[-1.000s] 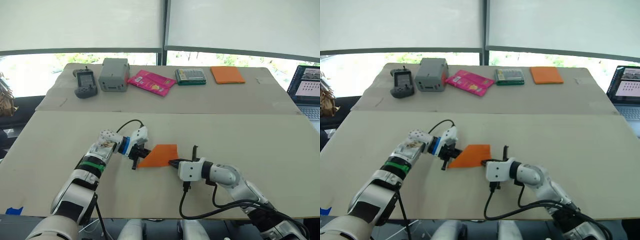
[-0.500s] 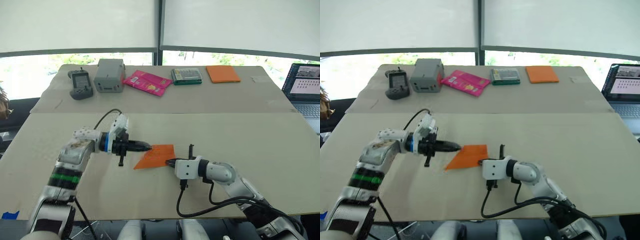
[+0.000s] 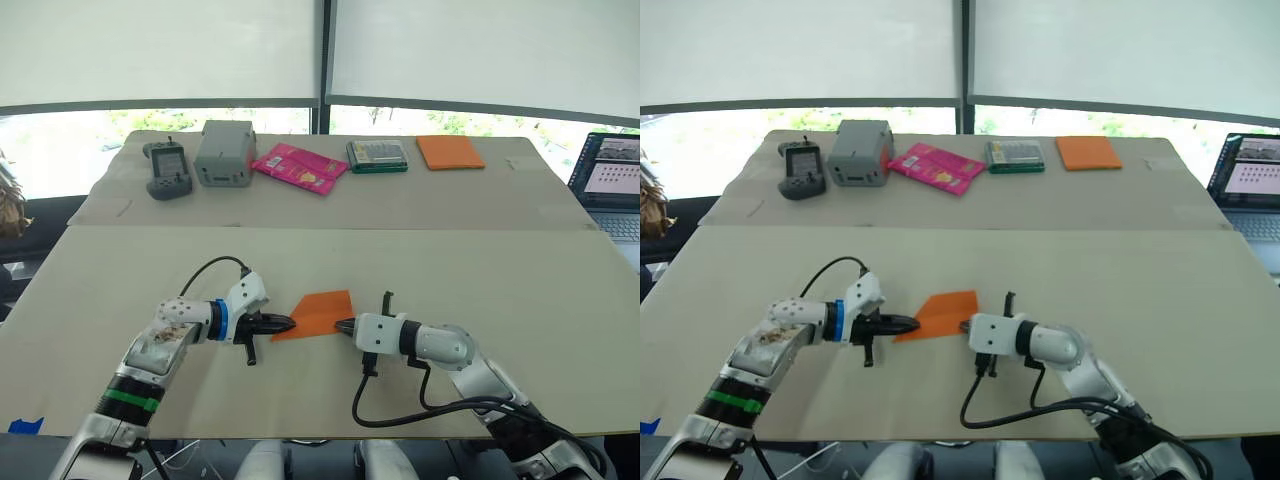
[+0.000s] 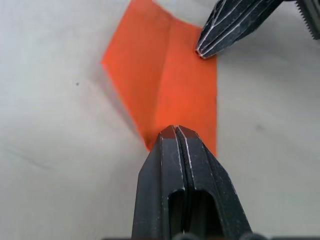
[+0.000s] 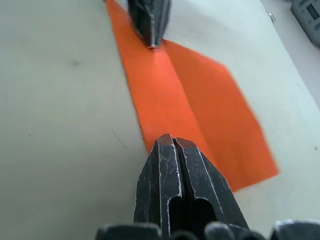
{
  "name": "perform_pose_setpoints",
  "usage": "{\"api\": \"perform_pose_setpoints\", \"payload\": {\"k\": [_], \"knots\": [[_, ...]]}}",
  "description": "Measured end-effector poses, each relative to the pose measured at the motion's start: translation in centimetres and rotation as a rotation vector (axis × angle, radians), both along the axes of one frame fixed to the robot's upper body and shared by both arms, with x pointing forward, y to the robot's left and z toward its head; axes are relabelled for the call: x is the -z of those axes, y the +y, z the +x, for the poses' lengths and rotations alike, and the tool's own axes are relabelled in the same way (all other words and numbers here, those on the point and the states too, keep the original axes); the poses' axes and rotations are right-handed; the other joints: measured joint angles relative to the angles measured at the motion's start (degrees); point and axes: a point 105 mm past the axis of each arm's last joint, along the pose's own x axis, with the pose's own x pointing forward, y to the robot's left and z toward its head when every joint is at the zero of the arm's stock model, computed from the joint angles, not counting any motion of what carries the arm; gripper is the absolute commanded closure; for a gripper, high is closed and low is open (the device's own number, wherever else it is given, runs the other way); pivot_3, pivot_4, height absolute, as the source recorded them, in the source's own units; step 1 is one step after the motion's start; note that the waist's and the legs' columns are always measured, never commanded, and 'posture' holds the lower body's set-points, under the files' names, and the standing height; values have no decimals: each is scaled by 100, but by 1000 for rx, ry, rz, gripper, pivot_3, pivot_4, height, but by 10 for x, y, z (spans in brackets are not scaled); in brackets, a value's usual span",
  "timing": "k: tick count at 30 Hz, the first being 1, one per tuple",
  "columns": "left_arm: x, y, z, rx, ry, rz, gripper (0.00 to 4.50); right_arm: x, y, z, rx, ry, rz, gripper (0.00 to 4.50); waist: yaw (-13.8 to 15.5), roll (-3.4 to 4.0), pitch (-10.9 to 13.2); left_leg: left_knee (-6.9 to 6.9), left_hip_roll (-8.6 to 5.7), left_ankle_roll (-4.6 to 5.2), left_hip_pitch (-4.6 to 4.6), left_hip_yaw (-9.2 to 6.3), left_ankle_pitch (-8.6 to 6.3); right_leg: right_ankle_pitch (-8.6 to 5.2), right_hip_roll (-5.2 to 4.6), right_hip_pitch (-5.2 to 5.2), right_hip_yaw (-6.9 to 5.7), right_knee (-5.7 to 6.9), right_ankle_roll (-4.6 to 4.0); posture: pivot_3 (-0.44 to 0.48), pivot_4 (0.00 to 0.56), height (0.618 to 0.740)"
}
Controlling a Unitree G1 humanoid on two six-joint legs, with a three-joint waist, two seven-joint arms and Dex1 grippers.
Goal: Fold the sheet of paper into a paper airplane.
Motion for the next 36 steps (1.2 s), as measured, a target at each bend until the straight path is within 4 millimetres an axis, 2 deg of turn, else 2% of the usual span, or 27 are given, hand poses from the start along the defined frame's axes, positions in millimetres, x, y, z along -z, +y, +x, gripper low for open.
{"api": "perform_pose_setpoints", "payload": {"k": [4, 9, 12, 15, 19, 22, 25, 29, 33, 36], "knots": [[2, -4, -9, -18, 23, -20, 4467, 0, -3, 1, 27, 46, 20, 4500, 15, 0, 0, 1, -12, 0, 1, 0, 0, -1, -12, 4, -1, 0, 1, 0, 150, 740], [2, -5, -10, -52, 20, -21, 4467, -1, -8, 3, 64, 139, 71, 4500, 15, 0, 0, 1, -14, 0, 0, 0, 0, -1, -12, 4, -2, -2, 2, 0, 150, 740], [2, -6, -10, -68, 8, -19, 4500, -4, -14, 2, 90, 302, 148, 3594, 15, 0, 1, 0, -12, 0, 0, -1, 0, -1, -12, 4, -2, -4, 1, 0, 150, 740], [2, -6, -9, -83, 2, -20, 4500, -11, -19, 6, 108, 386, 205, 2593, 7, 3, 3, 0, -12, 0, -1, -1, 0, -1, -13, 2, -1, -4, 1, 0, 150, 740], [2, -8, -9, -98, -8, -23, 4500, -41, -22, 25, 131, 395, 272, 1107, 4, 4, 3, -2, -12, 0, -1, -1, 0, -1, -12, 0, -2, -4, 1, 0, 150, 740], [3, -11, -8, -113, -12, -34, 4500, -54, -25, 50, 173, 494, 310, 1107, -2, 4, 3, -2, -14, 0, -1, 1, 0, 0, -15, 0, -1, -5, 0, 0, 150, 740], [3, -13, -9, -112, -13, -40, 4500, -58, -26, 62, 184, 582, 319, 1107, 25, 5, 3, -9, -14, 0, -4, -4, 0, 0, -17, -1, -9, -11, 0, 0, 150, 740], [3, -15, -8, -114, -16, -45, 4500, -40, -30, 65, 195, 734, 292, 1107, 21, 5, 3, -11, -25, 1, -14, -2, 0, 0, -34, -6, -9, -16, 0, 0, 150, 740], [3, -15, -8, -120, -19, -44, 4500, -25, -25, 58, 143, 830, 272, 1107, -1, 6, 4, -11, -27, 1, -14, 0, 0, 0, -38, -8, -10, -15, 1, 0, 150, 740], [2, -14, -8, -120, -22, -39, 4500, -30, -14, 57, 81, 827, 268, 1892, -12, 9, 6, -11, -25, 1, -14, -1, 0, 0, -36, -11, -10, -12, 1, 0, 150, 740]]}}
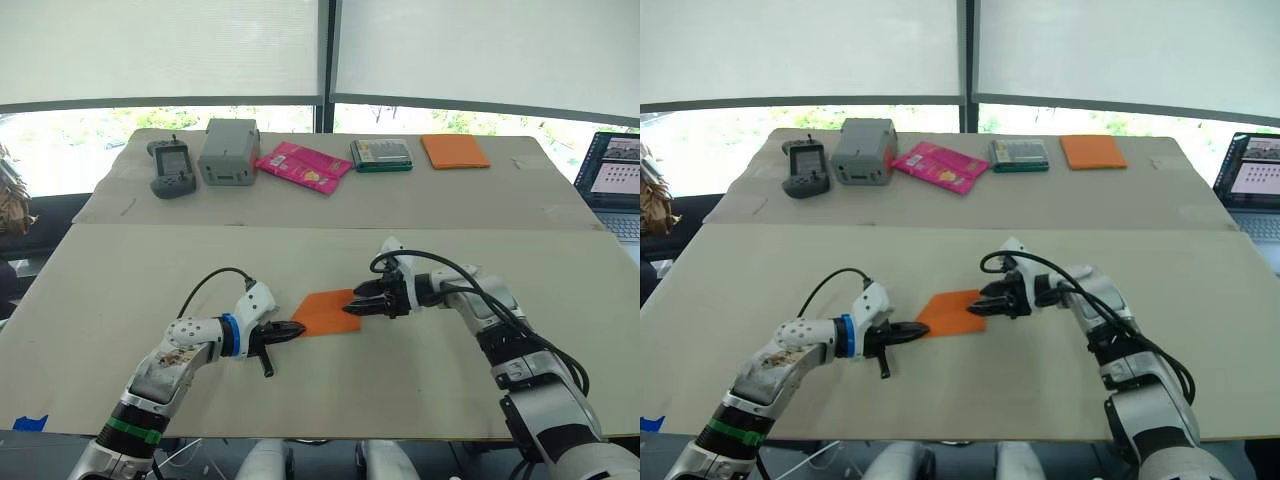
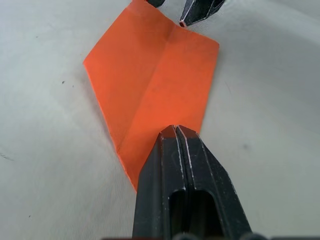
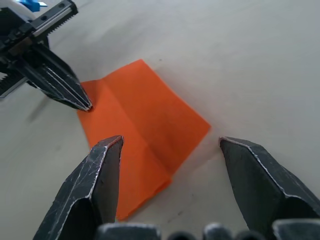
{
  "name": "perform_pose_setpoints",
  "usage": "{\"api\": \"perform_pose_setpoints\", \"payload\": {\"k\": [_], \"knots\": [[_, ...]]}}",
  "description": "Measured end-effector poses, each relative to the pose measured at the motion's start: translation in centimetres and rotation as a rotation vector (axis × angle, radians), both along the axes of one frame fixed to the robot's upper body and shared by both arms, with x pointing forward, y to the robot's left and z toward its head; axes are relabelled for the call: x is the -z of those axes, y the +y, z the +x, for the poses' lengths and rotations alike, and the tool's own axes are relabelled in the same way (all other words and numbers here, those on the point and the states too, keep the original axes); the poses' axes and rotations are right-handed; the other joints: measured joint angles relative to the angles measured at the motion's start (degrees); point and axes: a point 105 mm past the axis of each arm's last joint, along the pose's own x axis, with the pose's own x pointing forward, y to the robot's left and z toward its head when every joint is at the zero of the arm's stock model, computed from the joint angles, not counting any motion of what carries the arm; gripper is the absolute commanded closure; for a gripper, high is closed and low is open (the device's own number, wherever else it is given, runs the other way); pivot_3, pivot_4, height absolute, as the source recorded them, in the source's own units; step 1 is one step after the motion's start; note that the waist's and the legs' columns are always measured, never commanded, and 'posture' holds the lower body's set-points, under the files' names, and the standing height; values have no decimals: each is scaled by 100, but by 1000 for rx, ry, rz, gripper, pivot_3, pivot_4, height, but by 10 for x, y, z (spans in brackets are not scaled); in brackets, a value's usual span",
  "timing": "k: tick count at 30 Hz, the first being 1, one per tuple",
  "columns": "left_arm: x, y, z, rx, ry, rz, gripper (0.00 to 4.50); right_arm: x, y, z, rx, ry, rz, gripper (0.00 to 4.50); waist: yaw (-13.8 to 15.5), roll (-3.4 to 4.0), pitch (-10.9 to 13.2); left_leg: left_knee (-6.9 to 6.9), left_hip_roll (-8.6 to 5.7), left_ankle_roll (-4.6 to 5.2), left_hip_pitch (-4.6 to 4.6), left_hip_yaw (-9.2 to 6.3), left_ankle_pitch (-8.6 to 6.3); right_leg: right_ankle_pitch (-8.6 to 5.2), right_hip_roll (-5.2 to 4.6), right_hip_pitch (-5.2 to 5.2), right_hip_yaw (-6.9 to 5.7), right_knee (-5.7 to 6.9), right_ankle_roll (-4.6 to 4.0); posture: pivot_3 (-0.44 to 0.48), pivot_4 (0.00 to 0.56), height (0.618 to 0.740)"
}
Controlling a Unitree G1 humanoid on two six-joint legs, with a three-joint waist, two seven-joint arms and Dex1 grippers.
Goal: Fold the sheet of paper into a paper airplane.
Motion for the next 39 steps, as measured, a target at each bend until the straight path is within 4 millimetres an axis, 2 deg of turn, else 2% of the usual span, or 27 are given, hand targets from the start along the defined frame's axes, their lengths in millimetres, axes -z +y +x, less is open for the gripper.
{"api": "perform_pose_setpoints", "payload": {"k": [7, 8, 14, 19, 23, 31, 39], "knots": [[0, 1, 0, 1, -2, 3, 4500, -8, 6, -8, -72, -56, 24, 4332, 1, 1, 1, -2, 0, -1, -1, 0, 0, 0, -3, -2, -1, -1, 0, 0, 150, 740], [0, 1, 0, 1, -2, 2, 4500, -9, 6, -11, -86, -83, 21, 4468, 7, 1, 1, -3, 0, -1, -1, -1, 0, 0, -3, -2, -2, -1, 0, 0, 150, 740], [0, 1, 0, 10, 1, 4, 4500, -4, 2, -36, -210, -359, -79, 4468, 10, 2, 2, -4, -2, -1, -3, 0, -1, -2, -5, -1, -5, -5, 4, 0, 150, 740], [0, 2, 0, 17, -1, 4, 4500, -4, 4, -47, -304, -685, -154, 4468, 9, 3, 2, -3, -2, -1, -1, 1, 0, -3, -3, 0, -4, -4, 5, 0, 150, 740], [0, 2, 1, 27, 4, 3, 4500, -1, 2, -56, -375, -877, -201, 4468, 9, 2, 2, -3, -1, -1, -1, 3, 0, -3, -3, 1, -4, -6, 5, 0, 150, 740], [0, 4, 3, 37, 10, 6, 4500, 22, 1, -63, -457, -1007, -270, 4468, 10, 2, 3, -1, -1, 0, 3, 4, 0, -3, -1, 6, -2, -5, 5, 0, 150, 740], [-2, 10, 6, -2, 55, -35, 4500, 30, 4, -63, -472, -1096, -295, 4468, -10, 2, 2, -1, 4, 0, 13, 3, 0, -3, 6, 11, -1, -2, 5, 0, 150, 740]]}}
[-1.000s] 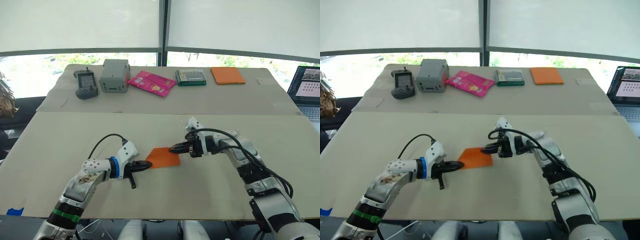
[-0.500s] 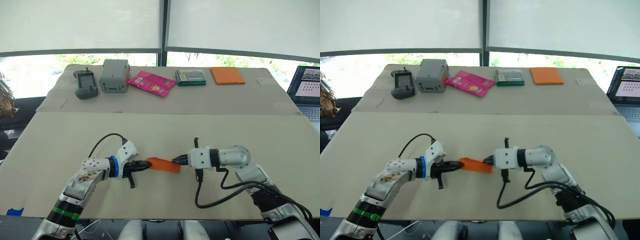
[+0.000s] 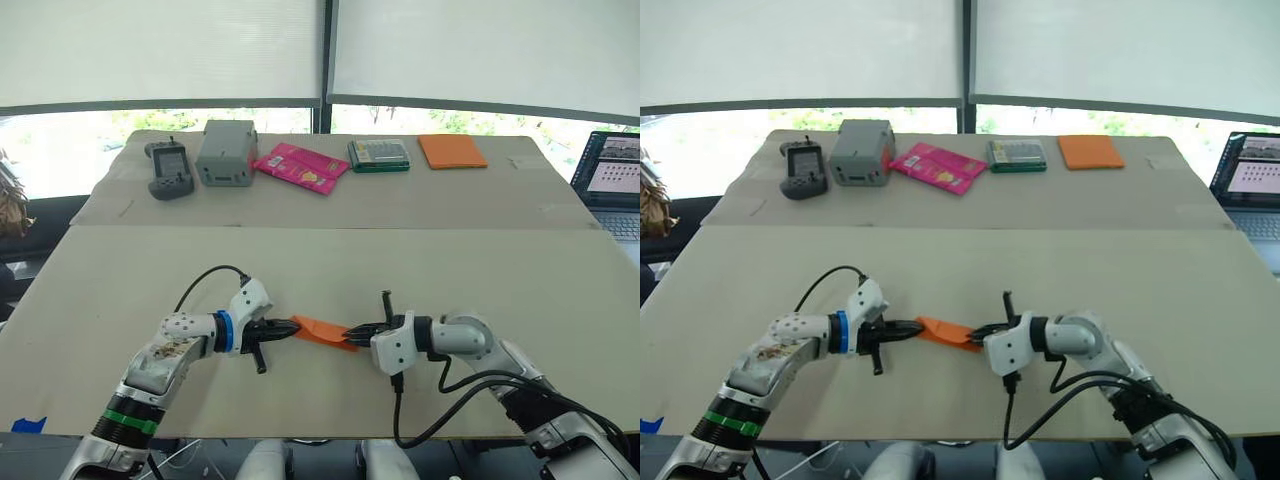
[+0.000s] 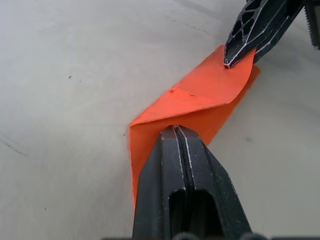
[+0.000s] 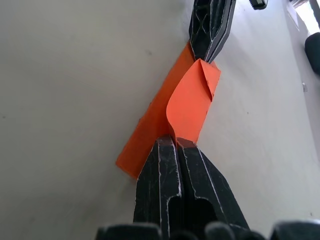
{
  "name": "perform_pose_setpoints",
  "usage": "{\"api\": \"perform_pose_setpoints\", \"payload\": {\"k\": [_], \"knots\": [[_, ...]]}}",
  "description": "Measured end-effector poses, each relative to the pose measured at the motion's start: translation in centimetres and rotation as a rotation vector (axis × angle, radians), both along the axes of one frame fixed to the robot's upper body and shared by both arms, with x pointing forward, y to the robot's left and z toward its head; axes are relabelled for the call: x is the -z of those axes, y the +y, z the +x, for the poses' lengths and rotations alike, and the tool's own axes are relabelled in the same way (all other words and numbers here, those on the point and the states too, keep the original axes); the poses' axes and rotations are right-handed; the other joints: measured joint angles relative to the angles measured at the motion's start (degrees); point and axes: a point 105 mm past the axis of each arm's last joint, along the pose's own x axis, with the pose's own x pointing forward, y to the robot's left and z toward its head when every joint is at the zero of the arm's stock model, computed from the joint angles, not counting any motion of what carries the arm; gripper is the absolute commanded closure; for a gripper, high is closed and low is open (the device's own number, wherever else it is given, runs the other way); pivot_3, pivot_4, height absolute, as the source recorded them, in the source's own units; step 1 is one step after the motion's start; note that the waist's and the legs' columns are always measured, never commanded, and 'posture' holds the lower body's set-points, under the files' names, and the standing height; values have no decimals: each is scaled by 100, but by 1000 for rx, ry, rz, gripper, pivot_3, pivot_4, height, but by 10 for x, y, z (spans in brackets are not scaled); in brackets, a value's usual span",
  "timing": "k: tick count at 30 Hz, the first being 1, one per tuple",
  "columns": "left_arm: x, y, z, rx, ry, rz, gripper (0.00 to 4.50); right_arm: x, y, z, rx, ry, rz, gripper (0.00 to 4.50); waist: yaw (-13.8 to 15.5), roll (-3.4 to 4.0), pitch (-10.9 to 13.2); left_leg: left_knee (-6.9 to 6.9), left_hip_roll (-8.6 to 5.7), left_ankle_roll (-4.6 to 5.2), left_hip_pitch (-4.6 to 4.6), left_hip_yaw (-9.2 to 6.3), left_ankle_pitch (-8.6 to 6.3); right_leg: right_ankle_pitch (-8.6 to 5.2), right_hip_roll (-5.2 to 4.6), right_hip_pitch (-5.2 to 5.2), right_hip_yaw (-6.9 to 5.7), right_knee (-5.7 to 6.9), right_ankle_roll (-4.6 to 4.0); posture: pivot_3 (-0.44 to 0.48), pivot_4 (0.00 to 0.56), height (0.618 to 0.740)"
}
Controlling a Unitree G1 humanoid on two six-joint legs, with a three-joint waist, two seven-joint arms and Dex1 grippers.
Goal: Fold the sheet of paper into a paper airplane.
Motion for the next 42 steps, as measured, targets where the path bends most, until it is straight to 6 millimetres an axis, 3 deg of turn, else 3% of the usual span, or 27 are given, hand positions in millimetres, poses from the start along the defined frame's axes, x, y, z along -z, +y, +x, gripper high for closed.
{"api": "perform_pose_setpoints", "payload": {"k": [5, 8, 11, 15, 19, 26, 31, 37, 41, 42], "knots": [[-22, 7, 11, -67, 37, -146, 4500, 3, 0, 3, 19, -17, 5, 4468, -9, -1, 1, 2, 3, 0, 3, -1, 0, 0, 3, 2, 0, 3, 0, 0, 150, 740], [-46, 2, 23, -65, -15, -217, 4500, 3, 0, 5, 32, -23, 11, 4468, 0, -5, 2, 6, 1, -1, 3, -2, 1, 1, 3, 4, -1, 3, -1, 0, 150, 740], [-57, -7, 26, -35, -41, -232, 4500, 3, 3, 5, 34, -25, 19, 4468, -18, -4, 1, 3, -1, -1, 3, 0, 1, 1, 2, 4, 4, 2, -1, 0, 150, 740], [-34, -27, 16, 54, 2, -140, 4500, 3, 3, 5, 38, -32, 19, 4468, -22, -4, 1, 2, -1, -1, 3, 0, 1, 1, 3, 4, 5, 2, -1, 0, 150, 740], [-12, -27, 13, 81, 17, -35, 4500, 3, 3, 5, 41, -36, 22, 4468, -20, -4, 2, 2, 0, -1, 3, 0, 1, 1, 5, 3, 5, 2, -1, 0, 150, 740], [0, -29, 17, 91, -39, 30, 4500, 1, 0, 4, 64, 5, 17, 4468, 30, -4, 1, 5, -2, 0, 5, -1, 1, 1, 0, 12, 4, -2, -1, 0, 150, 740], [0, -34, 16, 98, -48, 24, 4500, -5, -13, 2, 122, 112, 43, 2880, 58, -3, 1, 6, -7, 2, 1, -1, -1, 0, -7, 12, 3, -5, 1, 0, 150, 740], [0, -30, 15, 86, -49, 26, 4500, -30, -39, 4, 329, 441, 227, 828, 35, -2, 2, 3, -2, 8, -10, -1, -3, 0, -8, 3, 3, -8, 1, 0, 150, 740], [0, -28, 15, 75, -40, 18, 4500, -56, -31, 19, 415, 527, 399, 828, 16, -2, 2, 2, 2, 7, -7, -4, -4, 0, -2, 2, 2, -5, 1, 0, 150, 740], [0, -29, 15, 74, -36, 14, 4500, -57, -25, 21, 424, 548, 422, 1105, 24, -2, 2, 2, 2, 7, -8, -4, -4, 0, -2, 1, 1, -5, 1, 0, 150, 740]]}}
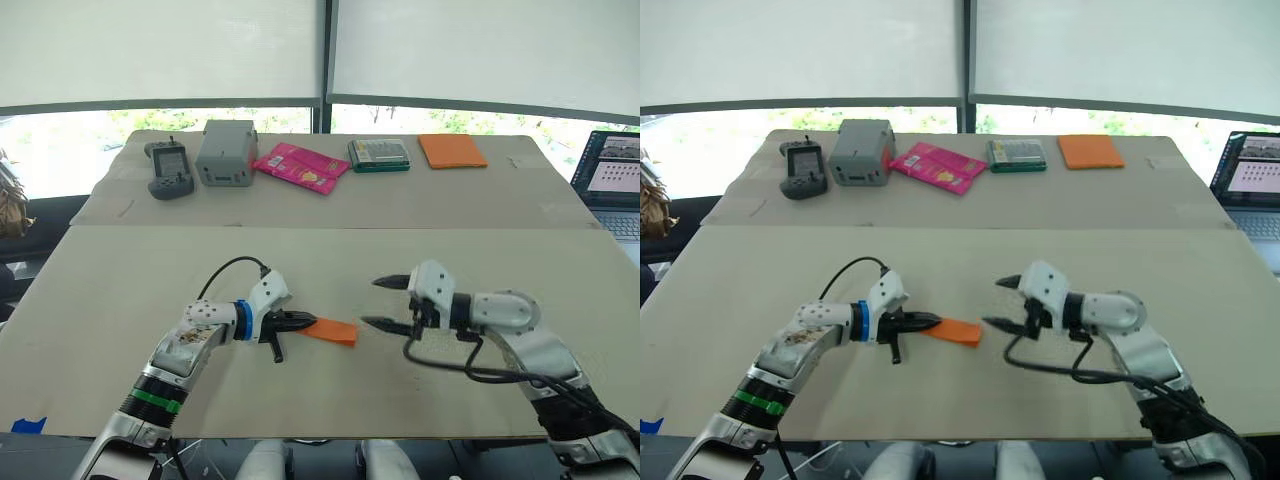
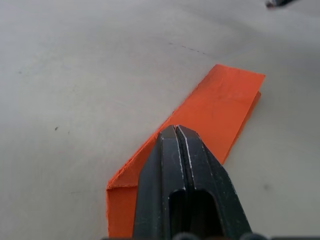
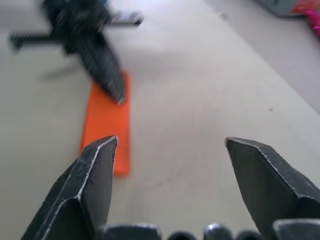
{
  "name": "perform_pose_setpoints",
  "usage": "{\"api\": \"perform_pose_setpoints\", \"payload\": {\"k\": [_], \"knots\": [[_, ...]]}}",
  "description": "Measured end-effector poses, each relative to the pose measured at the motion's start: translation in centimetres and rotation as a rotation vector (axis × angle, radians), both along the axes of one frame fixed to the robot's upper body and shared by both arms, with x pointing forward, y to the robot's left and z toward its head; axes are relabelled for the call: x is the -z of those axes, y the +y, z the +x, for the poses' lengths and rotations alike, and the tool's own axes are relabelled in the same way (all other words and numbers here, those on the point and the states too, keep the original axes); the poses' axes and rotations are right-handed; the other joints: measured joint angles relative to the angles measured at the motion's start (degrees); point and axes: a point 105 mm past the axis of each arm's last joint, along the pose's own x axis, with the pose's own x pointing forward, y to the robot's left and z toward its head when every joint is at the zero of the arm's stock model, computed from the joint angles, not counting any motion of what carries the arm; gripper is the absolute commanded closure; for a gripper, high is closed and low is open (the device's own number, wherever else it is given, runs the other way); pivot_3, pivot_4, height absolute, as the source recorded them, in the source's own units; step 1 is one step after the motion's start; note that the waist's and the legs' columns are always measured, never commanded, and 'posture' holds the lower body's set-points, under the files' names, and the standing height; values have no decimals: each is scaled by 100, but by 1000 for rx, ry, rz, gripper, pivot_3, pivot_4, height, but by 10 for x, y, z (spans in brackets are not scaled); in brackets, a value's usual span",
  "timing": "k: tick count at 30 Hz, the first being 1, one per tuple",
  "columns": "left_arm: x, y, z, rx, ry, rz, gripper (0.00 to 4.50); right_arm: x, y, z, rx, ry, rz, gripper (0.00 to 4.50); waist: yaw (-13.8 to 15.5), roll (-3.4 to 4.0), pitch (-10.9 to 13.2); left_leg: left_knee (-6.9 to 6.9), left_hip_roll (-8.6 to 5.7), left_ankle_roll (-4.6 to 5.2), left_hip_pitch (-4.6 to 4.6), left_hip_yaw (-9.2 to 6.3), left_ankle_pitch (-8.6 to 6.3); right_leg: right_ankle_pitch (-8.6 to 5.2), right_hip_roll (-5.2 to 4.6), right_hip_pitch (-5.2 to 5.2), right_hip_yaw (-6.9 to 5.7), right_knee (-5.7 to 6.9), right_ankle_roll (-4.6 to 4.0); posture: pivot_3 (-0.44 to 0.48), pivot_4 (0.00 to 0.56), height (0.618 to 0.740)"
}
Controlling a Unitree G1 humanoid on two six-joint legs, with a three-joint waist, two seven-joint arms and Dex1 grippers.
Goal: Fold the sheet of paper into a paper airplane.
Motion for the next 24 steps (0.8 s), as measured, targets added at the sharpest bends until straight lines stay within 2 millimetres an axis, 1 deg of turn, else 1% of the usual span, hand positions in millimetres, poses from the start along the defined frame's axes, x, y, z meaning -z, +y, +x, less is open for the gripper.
{"api": "perform_pose_setpoints", "payload": {"k": [4, 7, 8, 10, 16, 21, 24], "knots": [[-1, -3, -1, 0, 10, -19, 4500, 18, 21, 1, 43, 90, 21, 2399, 13, 0, 0, 0, -9, 0, -15, -1, 0, 0, -10, -13, -3, -2, 1, 0, 150, 740], [-1, -3, -1, -5, 21, -24, 4500, 36, 42, -6, 51, 144, 24, 3470, 9, 0, 0, 0, -11, 0, -19, 0, 0, -1, -12, -17, -4, -2, 2, 0, 150, 740], [-1, -3, -1, -6, 22, -24, 4500, 44, 45, -8, 60, 170, 18, 3797, 11, 1, 0, 0, -11, 0, -20, -1, 0, -1, -12, -17, -5, -2, 2, 0, 150, 740], [-1, -2, -1, -9, 23, -23, 4500, 54, 45, -11, 91, 216, 18, 4461, 11, 1, 1, 0, -13, 0, -22, -1, 0, -1, -14, -17, -5, -2, 2, 0, 150, 740], [-1, 1, -2, -17, 28, -18, 4500, 60, 32, -16, 164, 236, 20, 4461, 15, 2, 0, -1, -11, 0, -10, -3, 0, -2, -12, -5, -9, -3, 5, 0, 150, 740], [-1, 3, -1, -21, 29, -14, 4500, 64, 8, -26, 211, 232, -2, 4461, 62, 1, -1, 2, -17, 0, -7, -3, 0, -6, -17, 6, -10, -9, 11, 0, 150, 740], [-1, 7, 0, -34, 30, -10, 4500, 67, -13, -35, 250, 238, -13, 4461, 98, 0, -3, 1, -15, 2, 1, -3, -2, -9, -17, 19, -13, -18, 16, 0, 150, 740]]}}
